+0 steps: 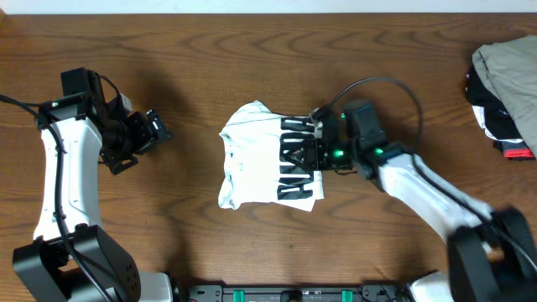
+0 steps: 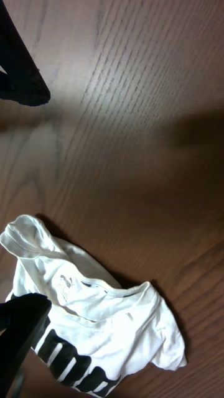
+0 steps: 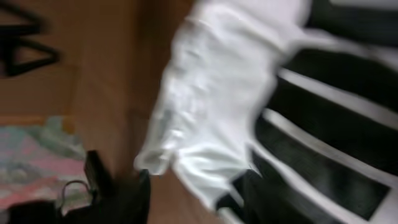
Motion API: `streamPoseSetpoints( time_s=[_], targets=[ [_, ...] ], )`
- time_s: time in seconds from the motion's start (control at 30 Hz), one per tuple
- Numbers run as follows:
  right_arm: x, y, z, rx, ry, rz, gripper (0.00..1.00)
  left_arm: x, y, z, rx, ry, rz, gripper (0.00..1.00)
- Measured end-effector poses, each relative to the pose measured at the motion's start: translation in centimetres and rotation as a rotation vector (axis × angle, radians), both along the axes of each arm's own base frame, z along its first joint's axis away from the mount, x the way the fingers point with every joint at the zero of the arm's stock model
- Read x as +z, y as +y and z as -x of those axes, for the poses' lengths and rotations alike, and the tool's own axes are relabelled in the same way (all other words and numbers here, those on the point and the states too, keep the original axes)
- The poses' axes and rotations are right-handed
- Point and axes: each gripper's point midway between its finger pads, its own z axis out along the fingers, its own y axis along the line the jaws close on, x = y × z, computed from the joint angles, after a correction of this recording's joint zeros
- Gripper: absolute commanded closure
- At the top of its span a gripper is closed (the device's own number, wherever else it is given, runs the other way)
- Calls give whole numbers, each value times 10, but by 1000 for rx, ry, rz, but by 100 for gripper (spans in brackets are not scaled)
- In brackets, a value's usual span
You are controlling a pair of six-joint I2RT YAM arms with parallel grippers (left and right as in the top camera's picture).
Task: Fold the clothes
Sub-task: 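Grasp the bundle's top right and pull it rightward with the right gripper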
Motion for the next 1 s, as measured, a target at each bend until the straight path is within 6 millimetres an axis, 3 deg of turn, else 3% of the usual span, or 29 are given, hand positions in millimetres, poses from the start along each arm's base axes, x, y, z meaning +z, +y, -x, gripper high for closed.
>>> streamPoseSetpoints(
  time_s=[0.07, 0.17, 0.33, 0.53, 0.67, 1.0],
  targets=[
    [18, 2, 5, 18, -46, -16, 53, 0, 0, 0, 0, 0, 0, 2],
    [20, 5, 15, 43, -39, -7, 53, 0, 0, 0, 0, 0, 0, 2],
    [-5, 10, 23, 67, -13, 12, 53, 0, 0, 0, 0, 0, 0, 2],
    [-60, 12, 31, 55, 67, -8, 54, 0, 0, 0, 0, 0, 0, 2],
    [-86, 12, 37, 37, 135, -21, 57, 0, 0, 0, 0, 0, 0, 2],
    [-92, 19, 33, 49, 161, -88, 70, 0, 0, 0, 0, 0, 0, 2]
  ],
)
